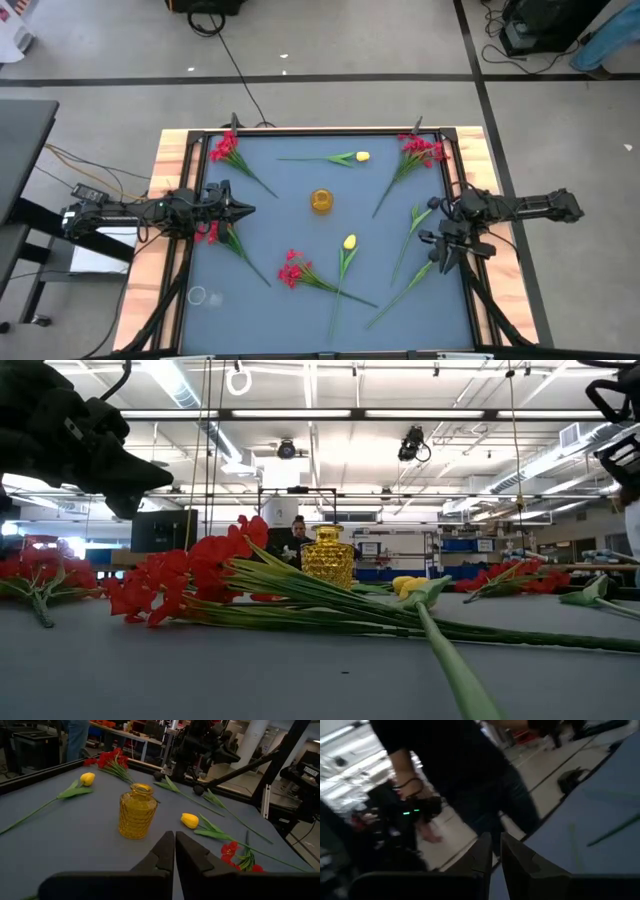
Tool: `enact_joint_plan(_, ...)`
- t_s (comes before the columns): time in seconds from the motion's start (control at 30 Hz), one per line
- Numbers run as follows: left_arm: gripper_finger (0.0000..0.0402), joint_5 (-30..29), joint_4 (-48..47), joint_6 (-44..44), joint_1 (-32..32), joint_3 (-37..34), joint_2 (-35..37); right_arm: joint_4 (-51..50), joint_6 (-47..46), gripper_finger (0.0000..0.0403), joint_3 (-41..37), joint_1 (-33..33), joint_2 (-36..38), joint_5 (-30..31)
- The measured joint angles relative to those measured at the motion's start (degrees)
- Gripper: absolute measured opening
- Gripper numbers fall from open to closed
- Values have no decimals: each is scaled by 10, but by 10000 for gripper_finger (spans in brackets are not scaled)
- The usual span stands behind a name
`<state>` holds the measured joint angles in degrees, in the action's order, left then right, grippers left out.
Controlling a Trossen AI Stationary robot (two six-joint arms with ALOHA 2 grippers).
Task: Sort flowers into vase by color
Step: Put the top black tulip into the yellow vase
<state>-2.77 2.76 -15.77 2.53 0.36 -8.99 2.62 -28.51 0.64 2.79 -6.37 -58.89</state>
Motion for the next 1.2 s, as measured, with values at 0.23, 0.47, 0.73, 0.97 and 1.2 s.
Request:
enact_joint_plan(0.23, 23, 0, 7, 0, 0, 0, 0, 28, 27, 50, 0, -11, 0, 130)
enact_joint_plan(0.47, 23, 0, 7, -1, 0, 0, 0, 38, 15, 50, 0, -11, 0, 128)
enact_joint_plan(0.73, 23, -24, 13, -21, 0, 0, 0, 89, 160, 50, 0, -11, 0, 189)
enact_joint_plan(0.97, 23, -25, 37, -115, 0, 0, 0, 230, 269, 50, 0, -11, 0, 353)
enact_joint_plan(1.2, 23, -25, 91, -239, 0, 0, 0, 452, 175, 50, 0, -11, 0, 639)
